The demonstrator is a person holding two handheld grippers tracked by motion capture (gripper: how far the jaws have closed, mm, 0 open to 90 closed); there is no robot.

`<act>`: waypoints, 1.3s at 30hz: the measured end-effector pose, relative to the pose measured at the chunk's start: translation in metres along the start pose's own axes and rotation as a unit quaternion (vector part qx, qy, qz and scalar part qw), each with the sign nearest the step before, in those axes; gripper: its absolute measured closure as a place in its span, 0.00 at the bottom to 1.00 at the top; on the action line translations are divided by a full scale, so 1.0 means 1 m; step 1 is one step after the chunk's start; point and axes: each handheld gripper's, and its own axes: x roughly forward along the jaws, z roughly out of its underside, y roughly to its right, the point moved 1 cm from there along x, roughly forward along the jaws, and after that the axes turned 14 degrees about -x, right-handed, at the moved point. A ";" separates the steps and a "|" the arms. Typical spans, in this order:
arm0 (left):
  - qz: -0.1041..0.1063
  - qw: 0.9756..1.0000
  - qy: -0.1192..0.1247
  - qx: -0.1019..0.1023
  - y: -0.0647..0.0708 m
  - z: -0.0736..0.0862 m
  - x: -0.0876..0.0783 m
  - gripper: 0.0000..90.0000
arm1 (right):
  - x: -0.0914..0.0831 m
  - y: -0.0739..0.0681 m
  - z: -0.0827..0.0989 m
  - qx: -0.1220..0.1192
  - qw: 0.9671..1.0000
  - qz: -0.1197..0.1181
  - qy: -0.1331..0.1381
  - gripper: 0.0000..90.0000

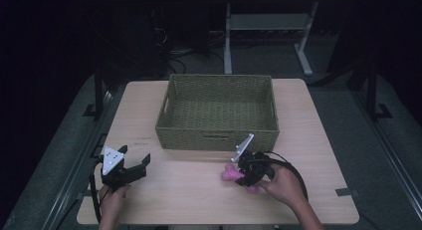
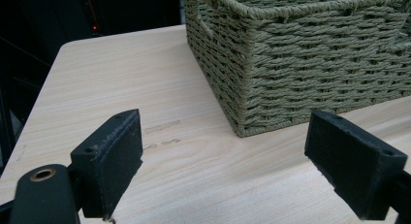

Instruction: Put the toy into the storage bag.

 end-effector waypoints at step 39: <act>-0.005 1.000 0.000 -0.002 0.000 0.001 0.001 0.14 | -0.083 0.033 -0.027 -0.041 0.997 -0.029 0.065 0.64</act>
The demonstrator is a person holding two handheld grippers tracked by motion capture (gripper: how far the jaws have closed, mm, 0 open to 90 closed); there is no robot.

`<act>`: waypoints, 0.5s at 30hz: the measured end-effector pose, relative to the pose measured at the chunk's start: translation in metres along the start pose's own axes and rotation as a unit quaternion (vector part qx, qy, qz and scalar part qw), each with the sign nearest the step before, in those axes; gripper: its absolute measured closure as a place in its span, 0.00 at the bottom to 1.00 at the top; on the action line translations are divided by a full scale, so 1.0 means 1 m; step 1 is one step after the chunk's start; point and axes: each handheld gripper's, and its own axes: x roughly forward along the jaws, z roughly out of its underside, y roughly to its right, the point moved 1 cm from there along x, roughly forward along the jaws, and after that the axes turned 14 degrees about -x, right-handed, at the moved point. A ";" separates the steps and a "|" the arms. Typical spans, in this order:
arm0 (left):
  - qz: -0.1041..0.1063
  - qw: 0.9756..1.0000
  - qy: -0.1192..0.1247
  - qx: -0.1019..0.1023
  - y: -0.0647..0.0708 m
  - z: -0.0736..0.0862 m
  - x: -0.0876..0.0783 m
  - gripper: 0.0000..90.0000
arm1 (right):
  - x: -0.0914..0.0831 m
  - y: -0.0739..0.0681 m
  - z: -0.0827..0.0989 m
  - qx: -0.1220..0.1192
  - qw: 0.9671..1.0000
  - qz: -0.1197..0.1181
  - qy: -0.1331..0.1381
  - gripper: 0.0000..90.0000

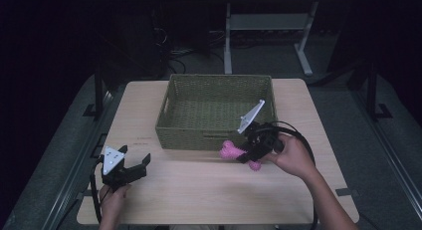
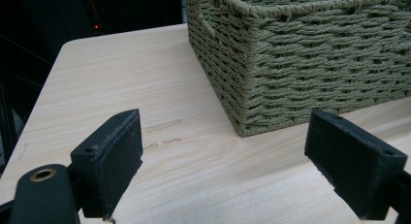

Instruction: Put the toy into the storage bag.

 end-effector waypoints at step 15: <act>0.003 1.000 0.001 -0.007 -0.004 0.000 0.000 0.14 | -0.014 0.020 -0.011 0.001 1.000 -0.011 0.006 0.64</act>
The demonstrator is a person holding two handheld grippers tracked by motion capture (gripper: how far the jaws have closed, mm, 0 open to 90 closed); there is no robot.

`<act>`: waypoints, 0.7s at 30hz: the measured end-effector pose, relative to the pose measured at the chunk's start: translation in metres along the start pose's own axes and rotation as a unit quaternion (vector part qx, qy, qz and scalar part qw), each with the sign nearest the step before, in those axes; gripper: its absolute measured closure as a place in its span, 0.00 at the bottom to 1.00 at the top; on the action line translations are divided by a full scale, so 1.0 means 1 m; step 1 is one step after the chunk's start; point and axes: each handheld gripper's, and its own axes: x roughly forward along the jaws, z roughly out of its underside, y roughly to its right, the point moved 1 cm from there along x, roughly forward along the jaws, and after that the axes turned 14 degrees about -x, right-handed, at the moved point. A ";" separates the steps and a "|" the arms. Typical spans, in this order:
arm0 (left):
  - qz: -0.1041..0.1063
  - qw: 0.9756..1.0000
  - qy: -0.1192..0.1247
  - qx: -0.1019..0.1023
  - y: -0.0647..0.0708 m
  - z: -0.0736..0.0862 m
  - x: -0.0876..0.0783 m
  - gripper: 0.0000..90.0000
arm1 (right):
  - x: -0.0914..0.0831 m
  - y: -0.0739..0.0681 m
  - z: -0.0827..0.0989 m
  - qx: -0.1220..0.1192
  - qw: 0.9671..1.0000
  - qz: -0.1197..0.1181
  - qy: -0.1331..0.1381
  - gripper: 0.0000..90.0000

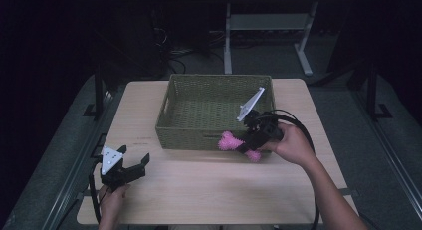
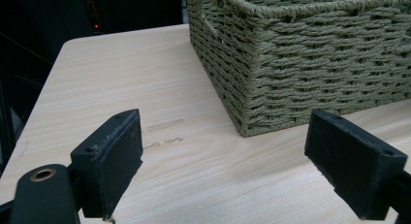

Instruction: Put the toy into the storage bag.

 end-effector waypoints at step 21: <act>-0.005 1.000 0.002 -0.007 -0.006 0.000 0.000 0.14 | -0.026 0.024 -0.014 -0.014 1.000 -0.002 0.009 0.64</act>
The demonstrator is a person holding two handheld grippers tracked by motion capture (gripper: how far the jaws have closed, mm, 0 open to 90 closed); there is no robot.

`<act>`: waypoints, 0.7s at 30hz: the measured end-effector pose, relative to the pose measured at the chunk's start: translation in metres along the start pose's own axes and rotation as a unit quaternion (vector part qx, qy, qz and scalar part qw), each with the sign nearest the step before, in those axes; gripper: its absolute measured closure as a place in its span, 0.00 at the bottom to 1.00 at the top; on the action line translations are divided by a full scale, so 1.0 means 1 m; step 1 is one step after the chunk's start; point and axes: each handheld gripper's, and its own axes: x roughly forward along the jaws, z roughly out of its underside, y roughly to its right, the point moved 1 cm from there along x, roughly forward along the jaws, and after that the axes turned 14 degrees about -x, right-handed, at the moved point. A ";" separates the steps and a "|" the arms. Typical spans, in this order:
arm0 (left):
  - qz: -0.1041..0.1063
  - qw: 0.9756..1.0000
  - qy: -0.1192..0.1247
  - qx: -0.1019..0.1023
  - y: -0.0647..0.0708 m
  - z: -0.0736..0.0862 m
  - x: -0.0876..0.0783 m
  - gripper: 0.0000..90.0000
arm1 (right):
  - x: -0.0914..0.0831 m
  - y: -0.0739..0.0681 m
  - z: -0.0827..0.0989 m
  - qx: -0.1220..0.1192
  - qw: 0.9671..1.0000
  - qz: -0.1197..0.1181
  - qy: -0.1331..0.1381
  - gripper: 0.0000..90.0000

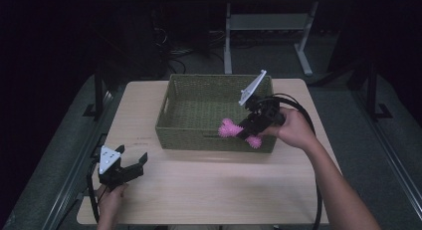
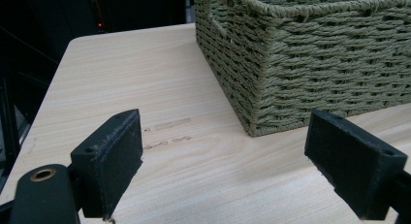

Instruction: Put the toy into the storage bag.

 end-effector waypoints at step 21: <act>-0.003 1.000 0.001 0.001 -0.002 0.000 -0.002 0.14 | -0.018 0.031 -0.005 0.017 1.000 -0.005 -0.006 0.64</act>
